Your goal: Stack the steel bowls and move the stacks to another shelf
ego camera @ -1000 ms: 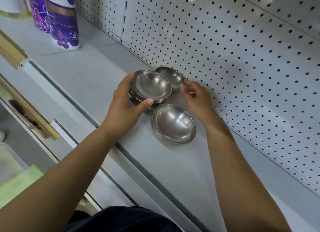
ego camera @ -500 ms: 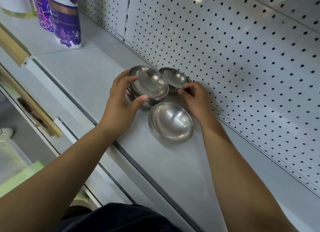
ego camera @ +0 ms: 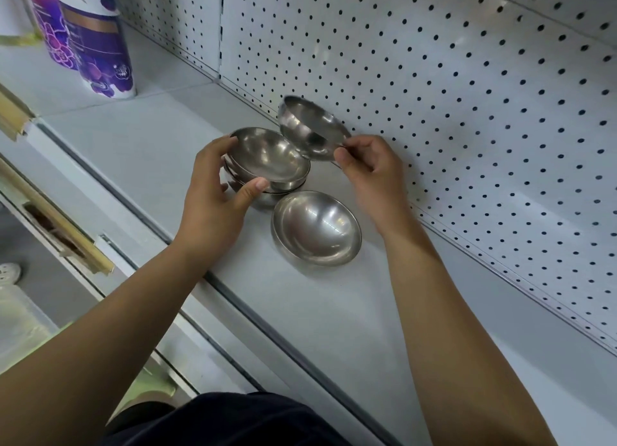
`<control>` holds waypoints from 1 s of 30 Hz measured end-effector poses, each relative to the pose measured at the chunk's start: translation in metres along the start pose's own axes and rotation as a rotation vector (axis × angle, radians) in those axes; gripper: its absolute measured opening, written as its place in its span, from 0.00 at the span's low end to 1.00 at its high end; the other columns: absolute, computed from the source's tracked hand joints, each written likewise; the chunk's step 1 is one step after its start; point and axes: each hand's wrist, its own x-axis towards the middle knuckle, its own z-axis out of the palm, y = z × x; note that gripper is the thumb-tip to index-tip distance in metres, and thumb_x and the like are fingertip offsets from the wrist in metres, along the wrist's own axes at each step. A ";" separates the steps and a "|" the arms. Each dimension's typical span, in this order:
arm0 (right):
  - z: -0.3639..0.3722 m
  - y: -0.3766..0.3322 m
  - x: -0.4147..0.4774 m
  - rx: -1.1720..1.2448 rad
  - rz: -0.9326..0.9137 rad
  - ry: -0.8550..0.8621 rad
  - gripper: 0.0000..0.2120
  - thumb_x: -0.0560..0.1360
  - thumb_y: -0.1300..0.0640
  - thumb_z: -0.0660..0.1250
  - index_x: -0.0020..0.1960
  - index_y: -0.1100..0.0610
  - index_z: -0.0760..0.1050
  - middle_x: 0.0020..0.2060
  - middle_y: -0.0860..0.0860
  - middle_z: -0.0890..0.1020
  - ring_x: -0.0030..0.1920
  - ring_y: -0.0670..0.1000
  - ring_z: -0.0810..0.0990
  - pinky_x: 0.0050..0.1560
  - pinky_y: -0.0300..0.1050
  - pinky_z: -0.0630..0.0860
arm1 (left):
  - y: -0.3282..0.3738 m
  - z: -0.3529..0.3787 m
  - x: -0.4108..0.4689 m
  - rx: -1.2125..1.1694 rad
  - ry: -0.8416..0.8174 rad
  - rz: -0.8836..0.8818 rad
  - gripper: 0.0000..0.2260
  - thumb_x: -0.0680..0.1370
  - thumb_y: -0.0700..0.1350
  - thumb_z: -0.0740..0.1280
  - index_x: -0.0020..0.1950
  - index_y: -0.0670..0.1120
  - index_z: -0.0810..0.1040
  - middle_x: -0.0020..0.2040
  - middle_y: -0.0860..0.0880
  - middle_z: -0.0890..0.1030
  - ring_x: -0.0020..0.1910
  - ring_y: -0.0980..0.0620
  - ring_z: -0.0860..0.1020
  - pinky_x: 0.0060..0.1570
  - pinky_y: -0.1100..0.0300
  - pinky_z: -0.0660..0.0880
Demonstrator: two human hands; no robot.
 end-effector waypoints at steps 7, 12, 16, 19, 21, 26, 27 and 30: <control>0.012 -0.011 -0.007 0.001 -0.061 -0.156 0.10 0.75 0.65 0.75 0.54 0.59 0.79 0.48 0.51 0.87 0.50 0.45 0.85 0.58 0.42 0.80 | 0.003 0.000 0.000 -0.032 -0.012 -0.021 0.32 0.77 0.48 0.74 0.77 0.55 0.63 0.73 0.60 0.68 0.69 0.61 0.70 0.59 0.69 0.74; 0.010 -0.011 -0.011 -0.047 -0.050 -0.242 0.10 0.74 0.62 0.77 0.53 0.54 0.81 0.50 0.46 0.87 0.59 0.45 0.84 0.66 0.53 0.79 | 0.004 0.001 -0.002 -0.029 -0.005 -0.034 0.34 0.78 0.48 0.73 0.80 0.51 0.60 0.69 0.61 0.70 0.67 0.60 0.71 0.50 0.78 0.72; 0.009 -0.008 -0.018 -0.064 -0.021 -0.246 0.10 0.75 0.59 0.77 0.54 0.51 0.81 0.54 0.46 0.87 0.62 0.44 0.83 0.69 0.59 0.76 | 0.004 0.001 -0.002 -0.020 -0.011 -0.029 0.34 0.78 0.49 0.73 0.80 0.51 0.61 0.69 0.60 0.70 0.68 0.59 0.71 0.49 0.79 0.72; 0.011 -0.008 -0.020 -0.041 -0.002 -0.247 0.11 0.76 0.60 0.76 0.56 0.51 0.80 0.55 0.48 0.87 0.61 0.45 0.83 0.69 0.54 0.77 | 0.002 0.001 -0.001 -0.003 -0.032 -0.027 0.34 0.78 0.49 0.73 0.80 0.50 0.61 0.74 0.58 0.69 0.69 0.58 0.71 0.48 0.78 0.73; 0.011 -0.008 -0.021 -0.036 0.009 -0.251 0.12 0.77 0.59 0.76 0.58 0.51 0.80 0.56 0.47 0.86 0.61 0.45 0.83 0.68 0.50 0.77 | 0.001 0.000 0.000 0.002 -0.047 -0.032 0.35 0.78 0.51 0.73 0.80 0.51 0.61 0.75 0.57 0.68 0.69 0.58 0.70 0.48 0.78 0.73; 0.009 -0.010 -0.028 -0.092 0.042 -0.273 0.16 0.79 0.54 0.73 0.65 0.47 0.79 0.59 0.45 0.85 0.63 0.43 0.82 0.66 0.42 0.77 | 0.004 0.000 0.002 0.006 -0.073 -0.036 0.31 0.78 0.56 0.71 0.79 0.57 0.63 0.73 0.60 0.68 0.69 0.59 0.70 0.49 0.76 0.72; 0.009 -0.011 -0.029 -0.112 0.043 -0.268 0.16 0.79 0.53 0.73 0.66 0.45 0.80 0.60 0.44 0.85 0.64 0.43 0.81 0.67 0.43 0.76 | 0.004 0.001 0.003 0.012 -0.079 -0.032 0.30 0.78 0.58 0.71 0.77 0.59 0.64 0.72 0.61 0.68 0.69 0.58 0.70 0.52 0.73 0.71; 0.009 -0.013 -0.033 -0.174 0.054 -0.252 0.17 0.80 0.49 0.72 0.68 0.41 0.79 0.62 0.41 0.84 0.65 0.41 0.80 0.68 0.49 0.77 | 0.007 0.003 0.007 0.059 -0.093 -0.030 0.30 0.76 0.61 0.71 0.76 0.62 0.65 0.71 0.62 0.69 0.70 0.55 0.70 0.64 0.60 0.68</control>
